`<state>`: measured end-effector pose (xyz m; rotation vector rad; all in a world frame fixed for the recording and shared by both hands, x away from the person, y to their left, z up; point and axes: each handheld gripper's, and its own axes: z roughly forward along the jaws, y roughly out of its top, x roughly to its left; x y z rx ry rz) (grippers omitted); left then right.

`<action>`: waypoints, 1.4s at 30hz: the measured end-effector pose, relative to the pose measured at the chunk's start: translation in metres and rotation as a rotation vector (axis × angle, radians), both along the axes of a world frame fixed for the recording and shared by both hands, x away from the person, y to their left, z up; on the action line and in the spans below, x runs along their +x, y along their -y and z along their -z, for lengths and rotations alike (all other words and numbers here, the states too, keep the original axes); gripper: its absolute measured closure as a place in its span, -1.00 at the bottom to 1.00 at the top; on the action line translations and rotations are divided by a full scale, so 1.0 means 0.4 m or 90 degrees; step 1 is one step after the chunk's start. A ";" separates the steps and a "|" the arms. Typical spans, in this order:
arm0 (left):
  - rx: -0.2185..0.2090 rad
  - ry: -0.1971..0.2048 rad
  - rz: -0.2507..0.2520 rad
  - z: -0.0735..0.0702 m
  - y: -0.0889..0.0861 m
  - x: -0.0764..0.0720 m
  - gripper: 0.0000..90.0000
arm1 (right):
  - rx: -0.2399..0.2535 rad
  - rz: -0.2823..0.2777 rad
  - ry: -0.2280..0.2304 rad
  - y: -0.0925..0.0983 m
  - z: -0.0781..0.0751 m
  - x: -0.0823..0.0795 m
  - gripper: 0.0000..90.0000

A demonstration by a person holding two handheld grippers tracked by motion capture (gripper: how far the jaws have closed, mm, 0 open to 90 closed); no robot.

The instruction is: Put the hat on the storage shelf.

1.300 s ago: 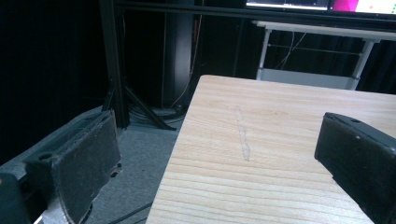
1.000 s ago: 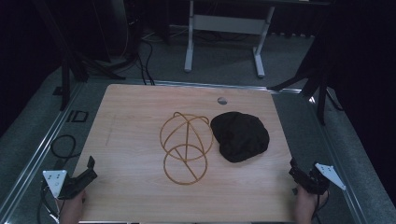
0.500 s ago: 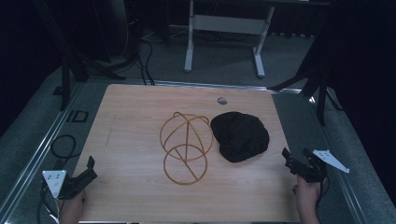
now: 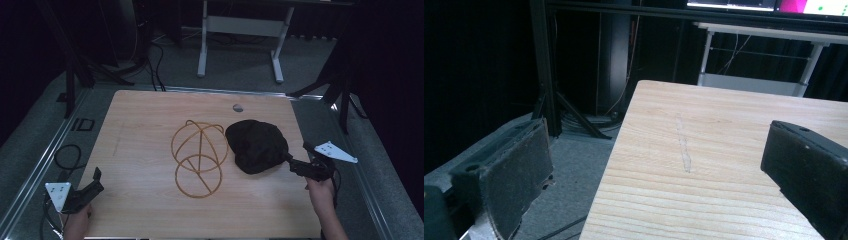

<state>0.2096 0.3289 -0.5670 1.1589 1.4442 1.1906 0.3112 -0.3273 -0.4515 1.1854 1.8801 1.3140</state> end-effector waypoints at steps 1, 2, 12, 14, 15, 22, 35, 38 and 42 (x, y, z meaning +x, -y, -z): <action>0.000 0.000 0.001 0.000 0.000 0.000 -0.99 | 0.005 -0.012 0.000 -0.007 -0.002 0.006 -0.74; 0.000 0.000 0.001 0.000 0.000 0.000 -0.99 | 0.005 -0.017 -0.004 -0.012 -0.002 0.011 -0.74; -0.002 0.001 0.007 0.000 -0.001 0.000 -0.99 | -0.033 -0.060 -0.052 -0.073 0.017 0.096 -0.76; -0.001 0.001 0.008 0.000 -0.001 0.000 -0.99 | -0.037 -0.081 -0.067 -0.083 0.024 0.110 -0.76; -0.001 0.001 0.008 0.000 -0.001 0.000 -0.99 | -0.058 -0.074 -0.065 -0.092 0.029 0.117 -0.71; -0.001 0.000 0.011 0.000 -0.001 0.000 -0.99 | -0.088 -0.068 -0.090 -0.109 0.050 0.156 -0.44; 0.000 0.000 0.013 0.000 0.000 0.000 -0.99 | -0.122 -0.031 -0.125 -0.126 0.101 0.163 0.53; 0.000 0.001 0.013 0.000 0.000 0.000 -0.99 | -0.124 -0.028 -0.129 -0.127 0.121 0.161 0.68; 0.001 0.000 0.013 0.000 0.000 0.000 -0.99 | -0.113 -0.025 -0.121 -0.124 0.125 0.157 0.89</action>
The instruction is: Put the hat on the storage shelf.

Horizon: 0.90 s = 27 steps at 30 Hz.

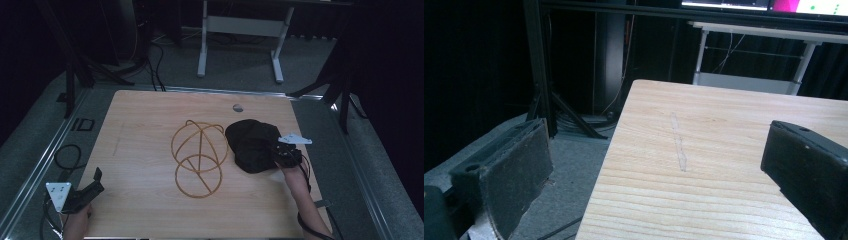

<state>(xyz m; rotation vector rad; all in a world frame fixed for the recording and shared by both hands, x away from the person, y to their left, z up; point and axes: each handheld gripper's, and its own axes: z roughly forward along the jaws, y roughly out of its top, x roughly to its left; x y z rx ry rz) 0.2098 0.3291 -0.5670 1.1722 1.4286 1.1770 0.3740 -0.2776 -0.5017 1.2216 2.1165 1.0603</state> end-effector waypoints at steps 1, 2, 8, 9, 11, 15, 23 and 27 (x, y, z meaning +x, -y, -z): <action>0.000 0.000 0.000 0.000 0.000 0.000 -0.99 | -0.001 0.002 0.004 0.000 -0.001 -0.001 0.90; 0.000 0.000 0.000 0.000 0.000 0.000 -0.99 | -0.002 0.007 0.009 -0.001 -0.003 -0.002 0.92; -0.001 0.001 0.000 0.000 0.000 0.000 -0.99 | -0.001 0.008 0.018 -0.002 -0.011 -0.006 0.93; -0.001 0.001 0.000 0.000 0.000 0.000 -0.99 | 0.008 0.007 0.018 0.000 -0.014 -0.007 0.93; -0.001 0.001 0.000 0.000 0.000 0.000 -0.99 | 0.014 0.010 0.022 0.003 -0.022 -0.010 0.93; 0.000 0.001 -0.001 0.000 0.000 0.000 -0.99 | 0.023 0.013 0.032 0.009 -0.044 -0.018 0.93; -0.002 0.001 -0.001 0.000 0.000 0.000 -0.99 | 0.042 0.012 0.055 0.024 -0.103 -0.034 0.93; -0.002 0.001 -0.001 0.000 0.000 0.000 -0.99 | 0.046 0.010 0.074 0.027 -0.140 -0.044 0.93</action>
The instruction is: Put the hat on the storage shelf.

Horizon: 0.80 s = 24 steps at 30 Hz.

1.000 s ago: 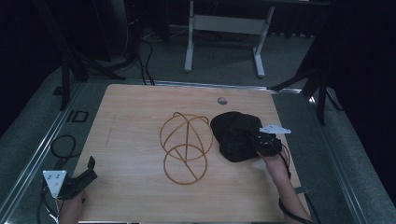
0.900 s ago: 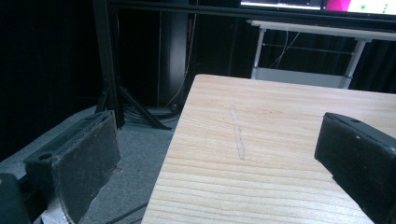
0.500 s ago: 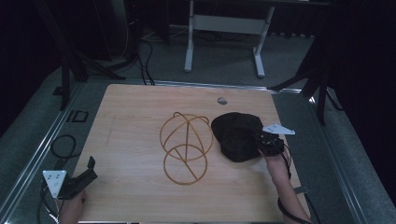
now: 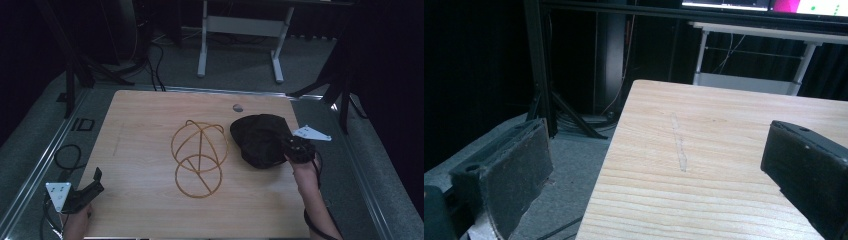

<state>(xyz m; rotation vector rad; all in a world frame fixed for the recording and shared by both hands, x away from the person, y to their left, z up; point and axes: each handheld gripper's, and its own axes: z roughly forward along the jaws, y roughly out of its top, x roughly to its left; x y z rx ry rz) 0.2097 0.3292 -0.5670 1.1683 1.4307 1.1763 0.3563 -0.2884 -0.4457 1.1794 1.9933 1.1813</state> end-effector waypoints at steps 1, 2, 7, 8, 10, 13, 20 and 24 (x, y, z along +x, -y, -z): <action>0.000 0.000 0.000 0.000 0.000 0.000 -0.99 | 0.000 0.002 0.006 0.000 -0.011 -0.004 0.93; 0.000 0.000 0.000 0.000 0.000 0.000 -0.99 | 0.001 0.003 0.009 0.000 -0.022 -0.007 0.93; 0.000 0.000 0.000 0.000 0.000 0.000 -0.99 | 0.016 -0.004 0.032 0.001 -0.075 -0.020 0.93; 0.000 0.000 0.000 0.000 0.000 0.000 -0.99 | 0.018 -0.005 0.035 0.000 -0.086 -0.022 0.93; 0.000 0.001 0.000 0.000 0.000 0.000 -0.99 | 0.020 -0.007 0.042 -0.001 -0.108 -0.026 0.93; 0.000 -0.001 0.001 0.000 0.000 0.000 -0.99 | 0.018 -0.007 0.058 -0.006 -0.144 -0.033 0.93; 0.000 0.000 0.001 0.000 0.000 0.000 -0.99 | 0.030 -0.021 0.097 -0.016 -0.232 -0.051 0.93; 0.000 0.000 0.001 0.000 -0.001 0.000 -0.99 | 0.030 -0.028 0.123 -0.030 -0.281 -0.065 0.93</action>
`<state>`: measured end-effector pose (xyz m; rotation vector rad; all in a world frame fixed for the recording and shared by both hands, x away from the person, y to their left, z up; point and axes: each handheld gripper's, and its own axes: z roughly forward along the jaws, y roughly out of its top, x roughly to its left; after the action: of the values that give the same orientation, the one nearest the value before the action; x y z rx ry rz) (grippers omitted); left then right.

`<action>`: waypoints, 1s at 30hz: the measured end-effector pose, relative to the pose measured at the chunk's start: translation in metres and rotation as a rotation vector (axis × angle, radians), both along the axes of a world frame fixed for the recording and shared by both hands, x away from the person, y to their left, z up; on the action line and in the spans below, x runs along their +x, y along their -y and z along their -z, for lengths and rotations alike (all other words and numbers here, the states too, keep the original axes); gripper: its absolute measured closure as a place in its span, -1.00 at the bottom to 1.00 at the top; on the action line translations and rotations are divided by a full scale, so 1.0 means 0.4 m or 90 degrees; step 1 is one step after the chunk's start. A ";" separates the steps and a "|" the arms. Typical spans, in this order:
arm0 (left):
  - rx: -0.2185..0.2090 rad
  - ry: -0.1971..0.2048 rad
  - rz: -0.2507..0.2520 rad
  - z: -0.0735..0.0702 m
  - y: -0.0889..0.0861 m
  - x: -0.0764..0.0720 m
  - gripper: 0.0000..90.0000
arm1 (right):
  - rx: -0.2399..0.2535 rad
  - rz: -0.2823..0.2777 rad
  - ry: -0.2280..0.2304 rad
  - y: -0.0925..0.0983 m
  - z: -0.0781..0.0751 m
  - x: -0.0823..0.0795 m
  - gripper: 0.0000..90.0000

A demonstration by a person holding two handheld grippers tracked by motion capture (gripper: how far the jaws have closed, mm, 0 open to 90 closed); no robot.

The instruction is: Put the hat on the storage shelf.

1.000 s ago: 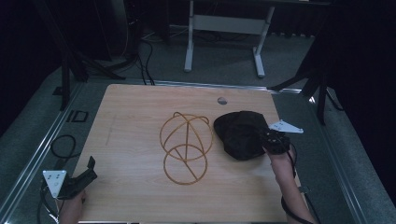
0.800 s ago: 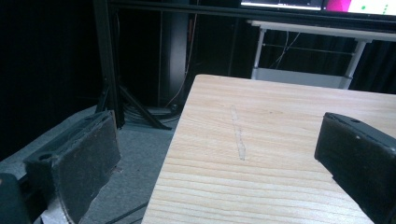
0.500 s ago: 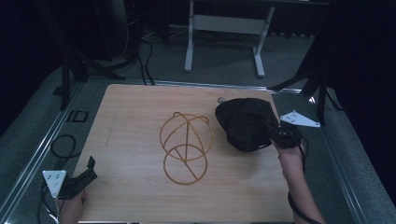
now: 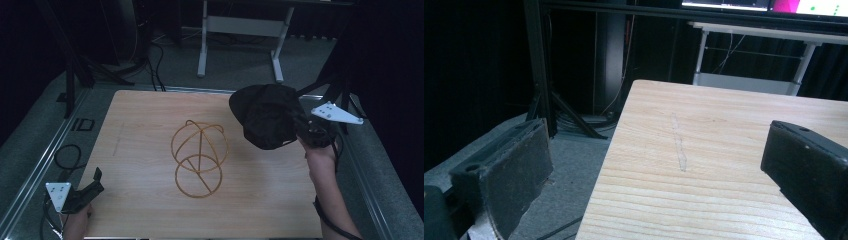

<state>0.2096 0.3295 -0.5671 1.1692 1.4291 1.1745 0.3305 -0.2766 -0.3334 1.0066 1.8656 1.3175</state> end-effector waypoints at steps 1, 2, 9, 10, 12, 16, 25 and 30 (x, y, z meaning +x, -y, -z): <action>0.000 0.000 0.000 0.000 0.000 0.000 -0.99 | 0.003 -0.003 0.004 -0.003 -0.012 -0.004 0.93; 0.000 0.000 0.000 0.000 0.000 0.000 -0.99 | 0.005 -0.005 0.008 -0.008 -0.023 -0.008 0.93; 0.000 0.001 0.000 0.000 0.000 0.000 -0.99 | 0.019 -0.040 0.035 -0.042 -0.086 -0.045 0.93; 0.000 0.000 0.000 0.000 0.000 0.000 -0.99 | 0.017 -0.045 0.039 -0.049 -0.093 -0.051 0.93; 0.000 0.000 -0.001 0.000 0.000 0.000 -0.99 | 0.019 -0.058 0.048 -0.062 -0.106 -0.063 0.93; 0.001 0.000 -0.001 0.000 0.000 0.000 -0.99 | 0.028 -0.088 0.054 -0.090 -0.127 -0.082 0.93; 0.000 0.000 0.000 0.000 0.000 0.000 -0.99 | 0.039 -0.155 0.063 -0.174 -0.146 -0.109 0.93; -0.001 0.001 0.000 0.000 -0.001 0.000 -0.99 | 0.037 -0.190 0.058 -0.226 -0.141 -0.120 0.93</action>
<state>0.2095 0.3297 -0.5671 1.1672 1.4286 1.1727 0.2824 -0.1863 -0.2769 0.7006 1.9717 1.5697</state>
